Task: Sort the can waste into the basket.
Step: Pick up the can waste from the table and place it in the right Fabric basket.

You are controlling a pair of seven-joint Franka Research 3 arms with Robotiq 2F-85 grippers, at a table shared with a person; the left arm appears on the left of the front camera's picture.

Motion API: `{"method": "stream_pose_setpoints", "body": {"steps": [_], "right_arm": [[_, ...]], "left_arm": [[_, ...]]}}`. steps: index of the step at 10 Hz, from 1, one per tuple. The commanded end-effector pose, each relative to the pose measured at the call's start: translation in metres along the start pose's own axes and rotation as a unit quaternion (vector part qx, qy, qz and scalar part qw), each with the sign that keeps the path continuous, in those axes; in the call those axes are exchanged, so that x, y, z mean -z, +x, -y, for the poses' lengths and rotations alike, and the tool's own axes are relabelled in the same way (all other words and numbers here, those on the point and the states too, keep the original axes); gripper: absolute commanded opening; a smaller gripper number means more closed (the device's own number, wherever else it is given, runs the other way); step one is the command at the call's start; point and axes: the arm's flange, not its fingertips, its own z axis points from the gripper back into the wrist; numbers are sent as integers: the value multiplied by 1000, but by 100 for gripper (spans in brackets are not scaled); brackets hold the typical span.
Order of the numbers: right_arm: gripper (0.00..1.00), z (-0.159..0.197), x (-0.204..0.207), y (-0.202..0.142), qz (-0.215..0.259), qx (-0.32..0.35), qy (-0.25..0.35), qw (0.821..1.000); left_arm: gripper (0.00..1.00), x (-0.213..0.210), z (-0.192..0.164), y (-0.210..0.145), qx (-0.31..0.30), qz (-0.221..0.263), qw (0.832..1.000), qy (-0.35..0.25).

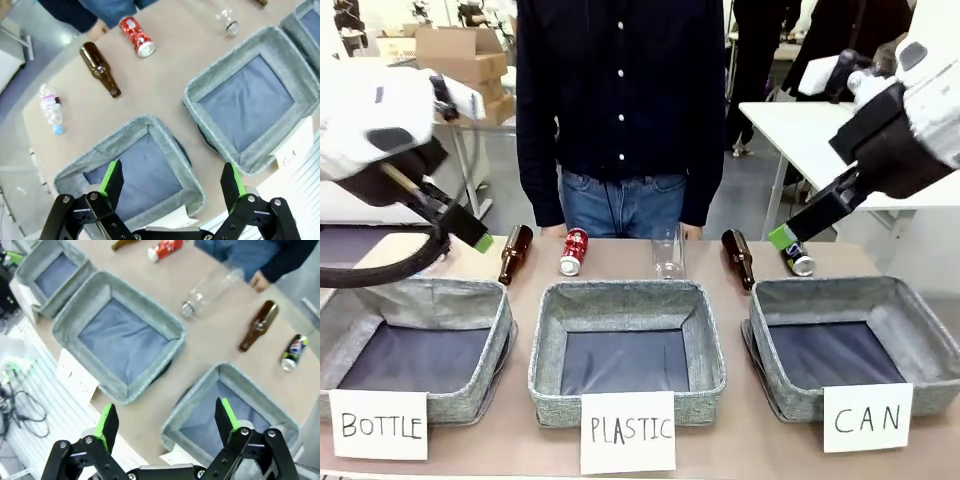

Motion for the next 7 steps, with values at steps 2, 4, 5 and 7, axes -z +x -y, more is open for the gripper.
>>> {"method": "stream_pose_setpoints", "body": {"steps": [2,4,5,7], "right_arm": [[100,68,16,23,40,157,363,918],[100,141,36,8,33,365,514,776],[100,158,47,-5,43,395,544,739],[100,182,48,-30,82,412,563,712]], "left_arm": [[100,1,-56,1,-85,-45,948,-303],[100,34,-127,-31,-226,-64,877,-418],[100,46,-154,-53,-287,-47,847,-445],[100,58,-185,-81,-349,2,805,-480]]}}
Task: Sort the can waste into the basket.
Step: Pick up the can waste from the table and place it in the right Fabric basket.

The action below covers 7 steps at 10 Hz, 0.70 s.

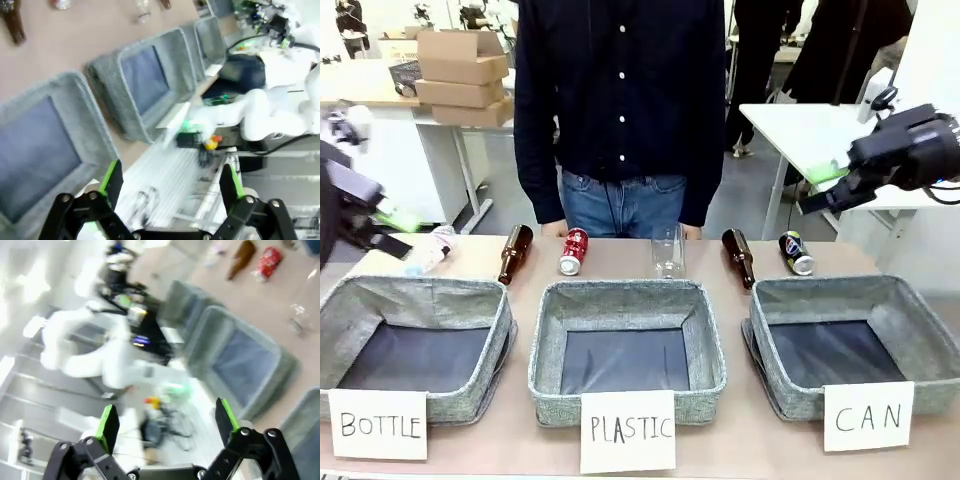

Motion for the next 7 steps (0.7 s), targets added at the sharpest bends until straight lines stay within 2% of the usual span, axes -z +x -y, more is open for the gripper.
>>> {"method": "stream_pose_setpoints", "body": {"steps": [1,3,4,5,7], "right_arm": [[100,16,-16,-3,92,202,124,967],[100,23,-27,-16,123,209,87,966],[100,25,-26,-11,55,118,107,986],[100,25,-26,-11,55,118,107,986],[100,25,-26,-11,55,118,107,986]], "left_arm": [[100,-5,-8,12,-99,71,990,-64],[100,-1,-9,17,-93,119,986,-75],[100,7,-9,26,-128,136,982,-12],[100,-14,-25,9,-105,90,987,-86],[100,-14,-25,9,-105,90,987,-86]]}}
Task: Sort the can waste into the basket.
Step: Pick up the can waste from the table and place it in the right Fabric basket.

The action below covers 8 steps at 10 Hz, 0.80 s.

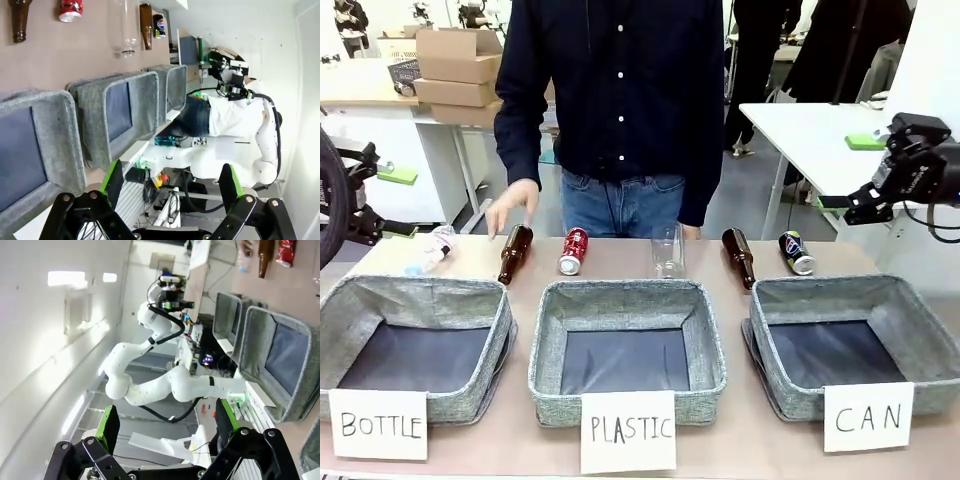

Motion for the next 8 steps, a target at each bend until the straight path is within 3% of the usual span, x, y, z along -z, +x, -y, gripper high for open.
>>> {"method": "stream_pose_setpoints", "body": {"steps": [1,4,5,6,7,8], "right_arm": [[100,-2,-4,1,-2,-15,6,1000],[100,-1,-1,0,-3,-6,0,1000],[100,-6,23,25,73,4,-185,980],[100,-9,32,55,113,-11,-319,941],[100,-5,29,89,206,-7,-488,848],[100,0,29,107,201,-11,-569,798]], "left_arm": [[100,-6,-2,-2,11,-13,1000,-8],[100,-6,-2,-2,11,-13,1000,-8],[100,-6,-2,-2,11,-13,1000,-8],[100,-6,-2,-2,11,-13,1000,-8],[100,-6,-2,-2,11,-13,1000,-8],[100,-6,-2,-2,11,-13,1000,-8]]}}
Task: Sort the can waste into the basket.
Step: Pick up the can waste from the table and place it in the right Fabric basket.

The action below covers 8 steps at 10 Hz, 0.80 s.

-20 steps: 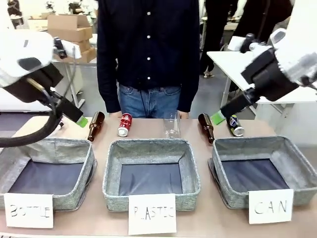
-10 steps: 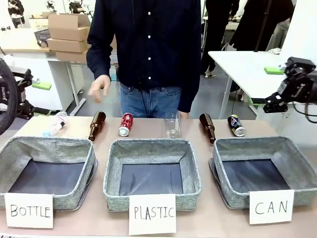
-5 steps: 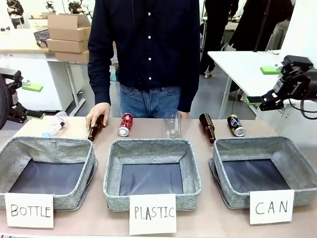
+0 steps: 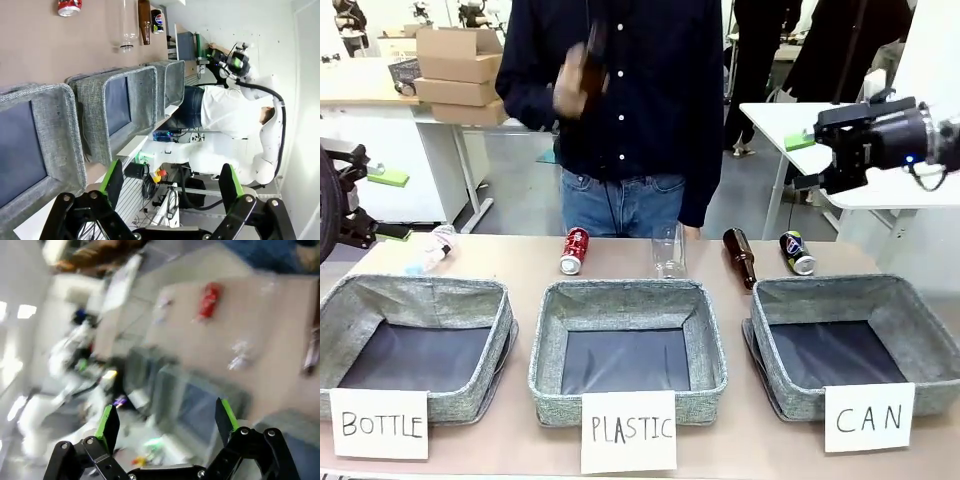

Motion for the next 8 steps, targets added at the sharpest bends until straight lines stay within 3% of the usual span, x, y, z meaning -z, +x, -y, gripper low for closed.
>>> {"method": "stream_pose_setpoints", "body": {"steps": [1,2,3,5,7,8], "right_arm": [[100,16,22,28,62,36,-423,903],[100,19,27,34,56,32,-463,884],[100,20,32,38,51,36,-478,876],[100,17,28,39,29,54,-449,891],[100,11,9,34,-22,118,-475,872],[100,55,24,23,67,-9,-421,905]], "left_arm": [[100,-1,1,1,12,-5,1000,-4],[100,-1,1,1,12,-5,1000,-4],[100,-1,1,1,12,-5,1000,-4],[100,-1,1,1,12,-5,1000,-4],[100,-1,1,1,12,-5,1000,-4],[100,-1,1,1,12,-5,1000,-4]]}}
